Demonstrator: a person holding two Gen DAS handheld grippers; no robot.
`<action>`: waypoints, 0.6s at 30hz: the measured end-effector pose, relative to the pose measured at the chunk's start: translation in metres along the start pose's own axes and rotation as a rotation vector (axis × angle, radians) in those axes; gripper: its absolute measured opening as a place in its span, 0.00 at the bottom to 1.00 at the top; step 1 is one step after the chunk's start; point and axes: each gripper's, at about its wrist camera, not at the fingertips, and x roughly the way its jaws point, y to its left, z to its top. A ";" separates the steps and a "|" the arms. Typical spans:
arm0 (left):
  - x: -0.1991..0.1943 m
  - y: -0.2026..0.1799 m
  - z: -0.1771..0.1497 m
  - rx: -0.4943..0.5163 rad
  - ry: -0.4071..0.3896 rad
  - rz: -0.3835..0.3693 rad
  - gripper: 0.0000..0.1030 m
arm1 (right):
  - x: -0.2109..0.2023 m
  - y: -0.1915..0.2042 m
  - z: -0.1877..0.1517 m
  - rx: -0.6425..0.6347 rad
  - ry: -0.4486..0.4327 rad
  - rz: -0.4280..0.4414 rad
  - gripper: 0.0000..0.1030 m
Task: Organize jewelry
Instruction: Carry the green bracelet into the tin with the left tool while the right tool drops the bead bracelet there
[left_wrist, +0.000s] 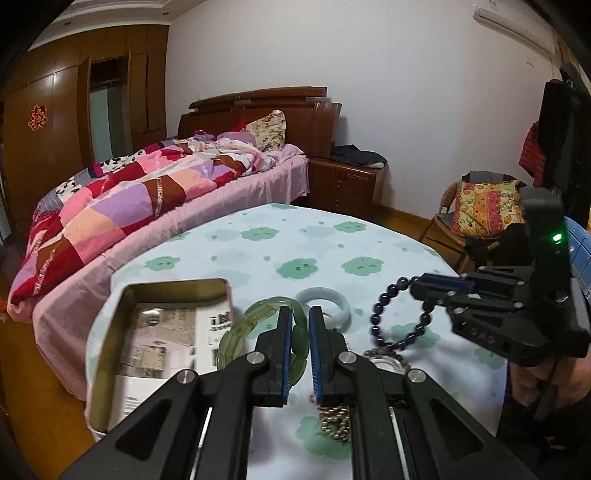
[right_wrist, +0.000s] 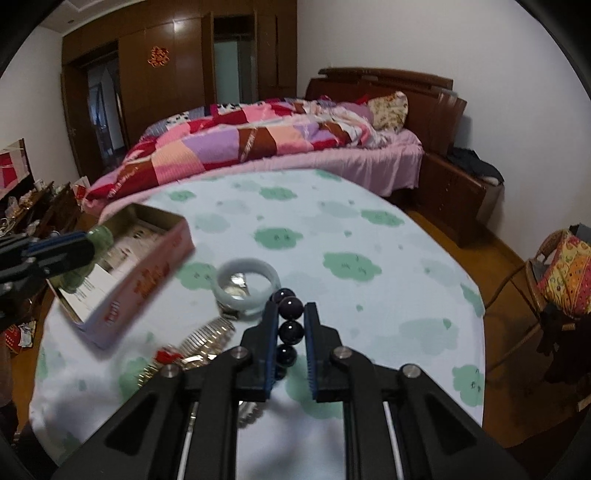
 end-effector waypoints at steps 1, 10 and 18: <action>-0.001 0.004 0.001 -0.001 -0.002 0.008 0.08 | -0.002 0.002 0.002 -0.002 -0.010 0.006 0.15; 0.004 0.057 0.006 -0.033 0.004 0.110 0.08 | -0.005 0.024 0.034 -0.015 -0.083 0.103 0.15; 0.030 0.095 0.012 -0.050 0.051 0.149 0.08 | 0.026 0.056 0.071 -0.035 -0.089 0.220 0.15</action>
